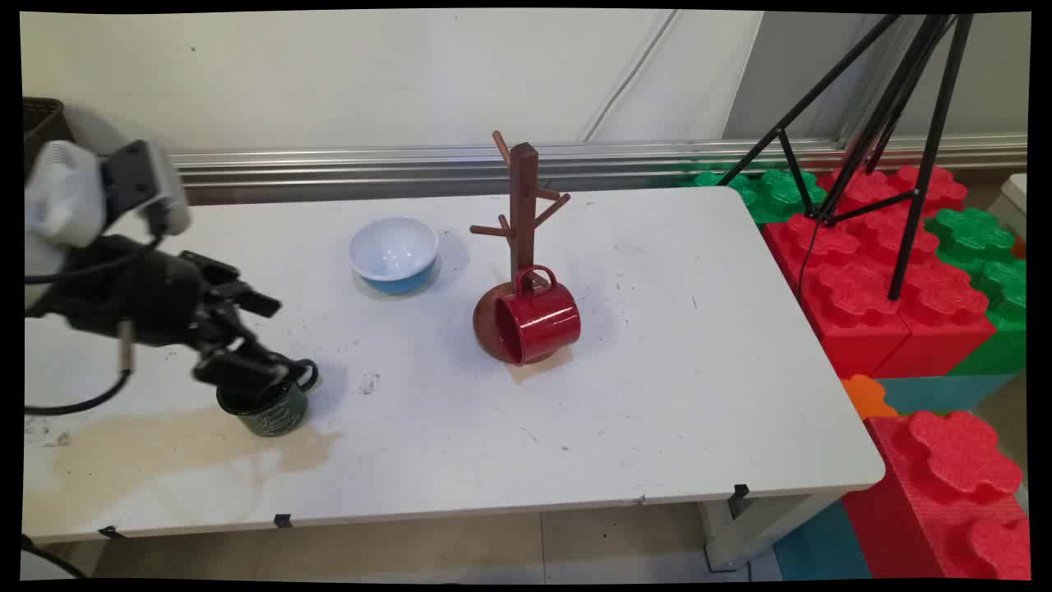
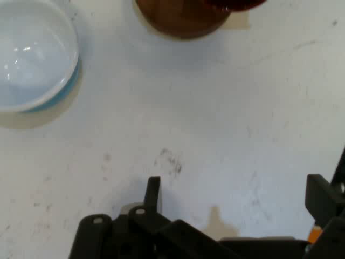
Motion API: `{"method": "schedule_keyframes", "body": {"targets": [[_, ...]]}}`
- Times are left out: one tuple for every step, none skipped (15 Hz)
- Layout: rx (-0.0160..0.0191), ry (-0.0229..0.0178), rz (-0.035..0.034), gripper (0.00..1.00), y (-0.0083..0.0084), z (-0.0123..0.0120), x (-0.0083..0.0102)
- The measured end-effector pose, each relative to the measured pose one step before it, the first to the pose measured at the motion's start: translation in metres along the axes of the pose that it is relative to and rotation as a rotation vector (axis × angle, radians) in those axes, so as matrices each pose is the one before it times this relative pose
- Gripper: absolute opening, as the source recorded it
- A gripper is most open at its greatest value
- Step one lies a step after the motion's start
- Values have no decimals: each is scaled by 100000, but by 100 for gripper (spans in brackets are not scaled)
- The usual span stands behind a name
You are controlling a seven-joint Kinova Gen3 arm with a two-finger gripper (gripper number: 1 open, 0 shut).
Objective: Pick up the red mug from the rack
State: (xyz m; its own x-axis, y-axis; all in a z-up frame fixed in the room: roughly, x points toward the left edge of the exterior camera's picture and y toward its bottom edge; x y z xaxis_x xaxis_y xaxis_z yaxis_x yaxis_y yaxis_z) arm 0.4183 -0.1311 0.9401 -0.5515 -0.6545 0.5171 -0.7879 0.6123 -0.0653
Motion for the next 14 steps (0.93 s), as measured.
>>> {"method": "schedule_keyframes", "body": {"targets": [[-440, 698, -1433, 100, 119, 585, 614], [-788, 1275, -2138, 100, 231, 1041, 1034], [-390, 627, -1037, 100, 102, 548, 501], [-273, 680, -916, 100, 91, 498, 462], [-249, 395, -704, 100, 60, 446, 353], [-543, 735, -1230, 100, 159, 991, 739], [-531, 442, -729, 100, 180, 900, 661], [-339, 154, -330, 100, 128, 547, 382], [-315, 105, -442, 100, 131, 581, 410], [-426, 202, -949, 100, 232, 1017, 681], [-372, 111, -657, 100, 168, 709, 454], [-249, 131, -364, 100, 115, 478, 303], [-543, 525, -1027, 100, 278, 1182, 696], [-267, 463, -651, 100, 167, 693, 361]]}}
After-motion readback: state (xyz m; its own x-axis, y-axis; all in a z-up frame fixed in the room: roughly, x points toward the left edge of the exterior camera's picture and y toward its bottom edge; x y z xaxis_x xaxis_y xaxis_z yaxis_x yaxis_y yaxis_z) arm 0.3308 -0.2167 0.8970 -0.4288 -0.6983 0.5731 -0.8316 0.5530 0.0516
